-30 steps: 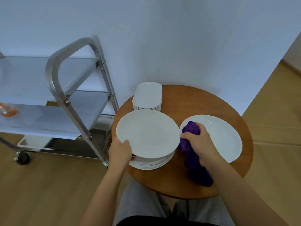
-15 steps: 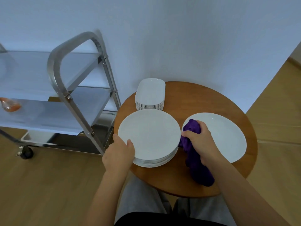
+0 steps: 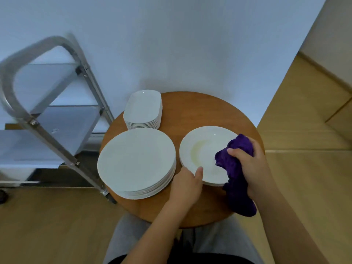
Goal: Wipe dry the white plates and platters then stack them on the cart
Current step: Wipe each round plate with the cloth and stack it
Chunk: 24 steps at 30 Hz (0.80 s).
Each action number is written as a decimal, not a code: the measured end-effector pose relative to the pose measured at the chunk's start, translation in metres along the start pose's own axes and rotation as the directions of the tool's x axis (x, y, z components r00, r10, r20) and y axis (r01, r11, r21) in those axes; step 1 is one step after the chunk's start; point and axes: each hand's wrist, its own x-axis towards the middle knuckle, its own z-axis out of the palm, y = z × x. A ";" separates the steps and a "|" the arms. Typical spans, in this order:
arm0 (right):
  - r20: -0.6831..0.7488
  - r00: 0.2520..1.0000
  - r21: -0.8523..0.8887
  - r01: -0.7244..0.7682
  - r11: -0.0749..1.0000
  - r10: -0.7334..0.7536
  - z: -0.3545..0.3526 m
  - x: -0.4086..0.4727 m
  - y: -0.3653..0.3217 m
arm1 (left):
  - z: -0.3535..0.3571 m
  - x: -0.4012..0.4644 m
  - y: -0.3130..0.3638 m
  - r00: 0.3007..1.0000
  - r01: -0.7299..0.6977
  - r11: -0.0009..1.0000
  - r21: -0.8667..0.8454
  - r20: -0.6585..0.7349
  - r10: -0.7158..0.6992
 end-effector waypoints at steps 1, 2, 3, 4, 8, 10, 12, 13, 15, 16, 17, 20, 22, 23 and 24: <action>-0.006 1.000 0.014 0.001 1.000 -0.001 -0.005 0.002 0.001 | 0.004 0.007 0.000 1.000 0.013 1.000 0.011 -0.001 -0.013; -0.006 1.000 0.019 0.000 1.000 0.000 -0.010 0.003 0.002 | 0.005 0.013 0.000 1.000 0.020 0.999 0.046 -0.011 -0.020; 0.001 1.000 0.021 -0.004 1.000 0.004 -0.013 0.003 0.004 | 0.006 0.019 0.000 0.999 0.036 0.995 0.095 -0.021 -0.034; 0.010 1.000 0.026 -0.011 1.000 0.011 -0.015 0.004 0.005 | 0.006 0.024 -0.001 0.998 0.059 0.988 0.141 -0.027 -0.056; 0.027 0.999 0.080 -0.046 0.996 0.043 -0.018 0.008 0.012 | 0.004 0.032 0.001 0.982 0.181 0.973 0.141 0.030 -0.187; 0.020 0.998 0.084 -0.055 0.995 0.053 -0.018 0.009 0.016 | 0.002 0.031 0.004 0.978 0.209 0.970 0.123 -0.002 -0.210; -0.006 0.999 0.078 -0.050 0.996 0.050 -0.021 0.009 0.019 | -0.002 0.027 0.009 0.975 0.222 0.974 0.053 -0.046 -0.219; -0.024 0.998 0.077 -0.050 0.996 0.052 -0.023 0.010 0.020 | -0.004 0.025 0.010 0.976 0.216 0.976 -0.022 -0.034 -0.217; -0.062 0.997 0.087 -0.039 0.995 0.044 -0.028 0.011 0.020 | -0.007 0.018 0.016 0.977 0.208 0.961 -0.181 0.002 -0.211; -0.082 0.996 0.087 -0.023 0.996 0.030 -0.030 0.011 0.020 | -0.009 0.014 0.019 0.977 0.207 0.943 -0.261 -0.002 -0.215; -0.104 0.995 0.067 -0.003 0.998 0.010 -0.032 0.012 0.019 | -0.009 0.011 0.022 0.975 0.202 0.915 -0.350 -0.015 -0.221; -0.175 0.983 -0.065 0.046 0.997 -0.057 -0.038 0.012 0.018 | -0.008 0.002 0.028 0.976 0.157 0.811 -0.564 -0.039 -0.216; -0.219 0.972 -0.120 0.061 0.991 -0.086 -0.043 0.013 0.018 | -0.005 -0.003 0.029 0.977 0.140 0.785 -0.604 -0.043 -0.208; -0.236 0.967 -0.134 0.067 0.989 -0.097 -0.046 0.013 0.017 | -0.004 -0.006 0.028 0.978 0.136 0.779 -0.612 -0.044 -0.205; -0.253 0.962 -0.139 0.072 0.988 -0.105 -0.048 0.013 0.016 | -0.003 -0.009 0.028 0.978 0.130 0.776 -0.618 -0.047 -0.201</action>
